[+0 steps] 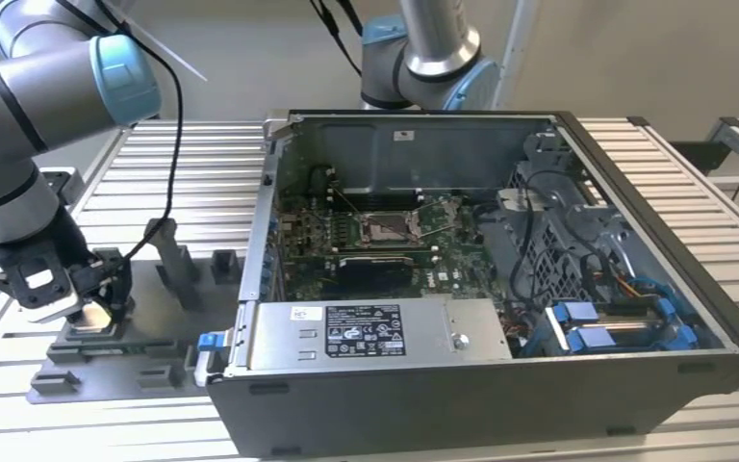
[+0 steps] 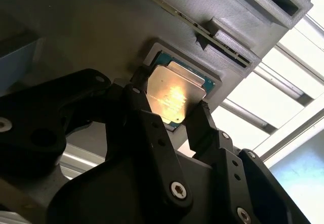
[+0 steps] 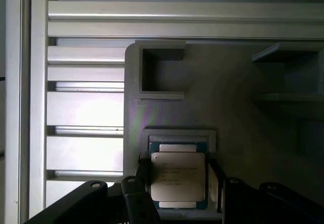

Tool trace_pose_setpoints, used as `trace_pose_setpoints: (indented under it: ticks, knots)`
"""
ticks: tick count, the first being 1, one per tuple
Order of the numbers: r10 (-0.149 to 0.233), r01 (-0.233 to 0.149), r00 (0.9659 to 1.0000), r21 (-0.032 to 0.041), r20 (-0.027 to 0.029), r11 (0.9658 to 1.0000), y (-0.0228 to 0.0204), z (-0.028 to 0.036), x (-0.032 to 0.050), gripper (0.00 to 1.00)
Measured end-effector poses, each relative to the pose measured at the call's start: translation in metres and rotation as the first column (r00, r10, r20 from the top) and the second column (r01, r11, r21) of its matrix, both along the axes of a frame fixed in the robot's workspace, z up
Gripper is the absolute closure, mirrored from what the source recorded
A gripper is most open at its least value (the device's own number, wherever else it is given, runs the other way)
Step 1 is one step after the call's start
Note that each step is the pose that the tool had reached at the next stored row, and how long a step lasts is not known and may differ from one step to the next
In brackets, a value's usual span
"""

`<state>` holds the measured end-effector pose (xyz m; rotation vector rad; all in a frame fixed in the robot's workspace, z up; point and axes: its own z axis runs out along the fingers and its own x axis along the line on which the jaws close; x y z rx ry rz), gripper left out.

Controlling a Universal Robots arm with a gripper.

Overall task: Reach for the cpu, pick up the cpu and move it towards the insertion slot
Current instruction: 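Pick up the cpu and move it towards the insertion slot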

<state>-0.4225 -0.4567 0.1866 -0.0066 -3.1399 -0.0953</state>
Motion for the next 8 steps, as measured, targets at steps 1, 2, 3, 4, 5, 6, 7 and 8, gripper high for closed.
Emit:
trace_pose_setpoints:
  ticks: [1, 2, 3, 4, 5, 6, 7, 8]
  knots:
    - [0.000, 0.000, 1.0000, 0.0000, 0.0000, 1.0000, 0.0000, 0.0000, 0.0000, 1.00]
    - [0.000, 0.000, 1.0000, 0.0000, 0.0000, 1.0000, 0.0000, 0.0000, 0.0000, 1.00]
    - [0.000, 0.000, 1.0000, 0.0000, 0.0000, 1.0000, 0.0000, -0.0001, 0.0000, 1.00]
    - [0.000, 0.000, 1.0000, 0.0000, 0.0000, 1.0000, 0.0000, -0.0001, 0.0000, 1.00]
    - [0.000, 0.000, 1.0000, 0.0000, 0.0000, 1.0000, 0.0000, -0.0001, 0.0000, 1.00]
    - [0.000, 0.000, 1.0000, -0.0001, 0.0000, 1.0000, 0.0000, -0.0001, 0.0000, 1.00]
    - [0.000, 0.000, 1.0000, 0.0000, 0.0000, 1.0000, 0.0000, -0.0001, 0.0000, 1.00]
    - [0.000, 0.000, 1.0000, 0.0000, 0.0000, 1.0000, 0.0000, -0.0001, 0.0000, 1.00]
